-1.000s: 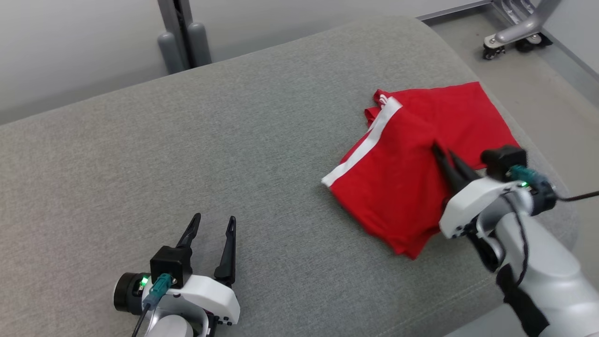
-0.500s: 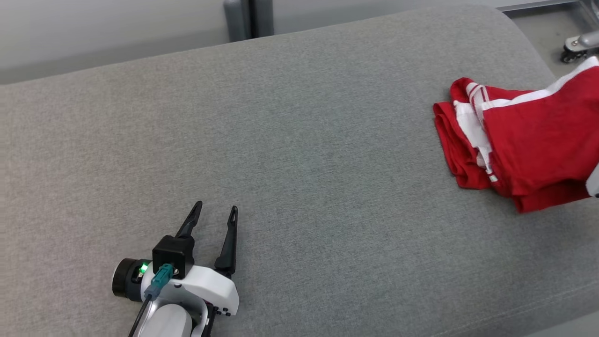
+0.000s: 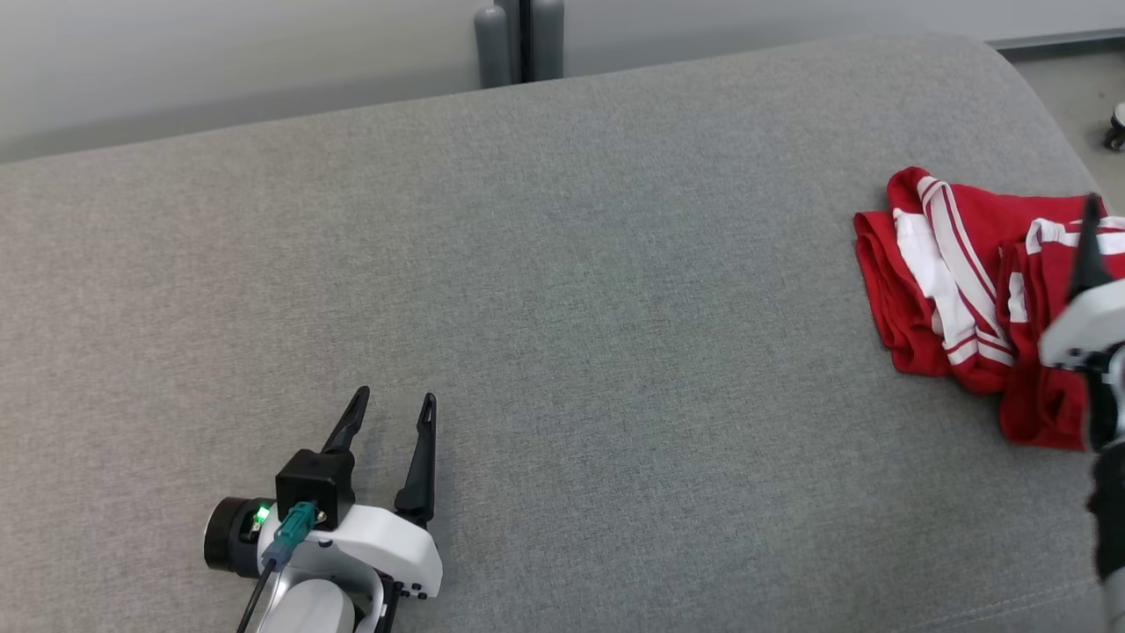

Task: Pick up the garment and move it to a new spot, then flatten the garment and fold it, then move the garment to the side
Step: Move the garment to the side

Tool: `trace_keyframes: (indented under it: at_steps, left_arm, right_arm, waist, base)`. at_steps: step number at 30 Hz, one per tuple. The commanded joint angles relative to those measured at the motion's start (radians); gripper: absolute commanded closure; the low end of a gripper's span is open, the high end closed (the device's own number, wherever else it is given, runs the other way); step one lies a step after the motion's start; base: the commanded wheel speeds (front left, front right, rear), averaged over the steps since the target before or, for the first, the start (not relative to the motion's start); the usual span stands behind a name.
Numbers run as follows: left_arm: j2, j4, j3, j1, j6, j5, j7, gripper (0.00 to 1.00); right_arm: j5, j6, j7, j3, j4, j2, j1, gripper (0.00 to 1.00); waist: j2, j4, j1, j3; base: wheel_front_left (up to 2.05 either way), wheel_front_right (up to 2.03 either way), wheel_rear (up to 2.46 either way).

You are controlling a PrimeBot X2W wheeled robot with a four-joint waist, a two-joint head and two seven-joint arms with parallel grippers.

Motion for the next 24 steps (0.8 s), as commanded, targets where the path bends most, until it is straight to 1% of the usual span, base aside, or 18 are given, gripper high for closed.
trace_keyframes:
  at_steps: [1, 3, 6, 9, 12, 13, 14, 20, 24]
  left_arm:
    - [0.005, -0.002, 0.005, 0.005, 0.009, -0.01, -0.005, 0.0]
    - [0.005, -0.004, 0.009, 0.014, 0.015, -0.017, -0.005, 0.0]
    - [0.005, -0.005, 0.015, 0.027, 0.027, -0.024, -0.005, 0.0]
    - [0.005, -0.005, 0.021, 0.043, 0.038, -0.032, -0.005, 0.0]
    - [0.005, -0.002, 0.032, 0.061, 0.047, -0.038, -0.005, 0.0]
    - [0.005, -0.002, 0.032, 0.061, 0.047, -0.038, -0.005, 0.0]
    - [0.005, -0.003, 0.038, 0.072, 0.055, -0.037, -0.005, 0.0]
    - [0.005, 0.002, 0.049, 0.117, 0.067, -0.029, -0.004, 0.0]
    - [0.005, -0.001, 0.058, 0.137, 0.078, -0.032, -0.005, 0.0]
  right_arm:
    - [-0.017, 0.0, -0.005, 0.013, -0.052, 0.031, 0.024, 0.0]
    - [-0.009, 0.0, -0.005, 0.039, -0.125, 0.073, 0.046, 0.0]
    - [0.015, 0.0, -0.004, 0.119, -0.235, 0.111, 0.105, 0.0]
    - [0.06, 0.0, -0.005, 0.198, -0.332, 0.13, 0.187, 0.0]
    - [0.096, 0.0, -0.005, 0.264, -0.395, 0.141, 0.266, 0.0]
    - [0.096, 0.0, -0.005, 0.264, -0.395, 0.141, 0.266, 0.0]
    - [0.126, 0.0, -0.005, 0.28, -0.417, 0.143, 0.317, 0.0]
    - [0.185, 0.0, -0.005, 0.335, -0.438, 0.145, 0.437, 0.0]
    - [0.193, 0.0, -0.005, 0.354, -0.439, 0.146, 0.482, 0.0]
  waist:
    - [-0.0001, 0.008, 0.0, -0.014]
    - [-0.0001, 0.016, 0.0, -0.028]
    - [-0.0001, 0.037, 0.0, -0.053]
    - [-0.0001, 0.064, 0.0, -0.082]
    - [-0.0001, 0.093, 0.0, -0.11]
    - [-0.0001, 0.093, 0.0, -0.11]
    - [-0.0001, 0.114, 0.0, -0.127]
    - [-0.0001, 0.165, 0.0, -0.181]
    - [-0.0001, 0.182, 0.0, -0.203]
  base:
    - [0.0, 0.0, 0.0]
    - [0.0, 0.0, 0.0]
    - [0.0, 0.0, 0.0]
    - [0.0, 0.0, 0.0]
    - [0.0, 0.0, 0.0]
    - [0.0, 0.0, 0.0]
    - [0.0, 0.0, 0.0]
    - [0.0, 0.0, 0.0]
    - [0.0, 0.0, 0.0]
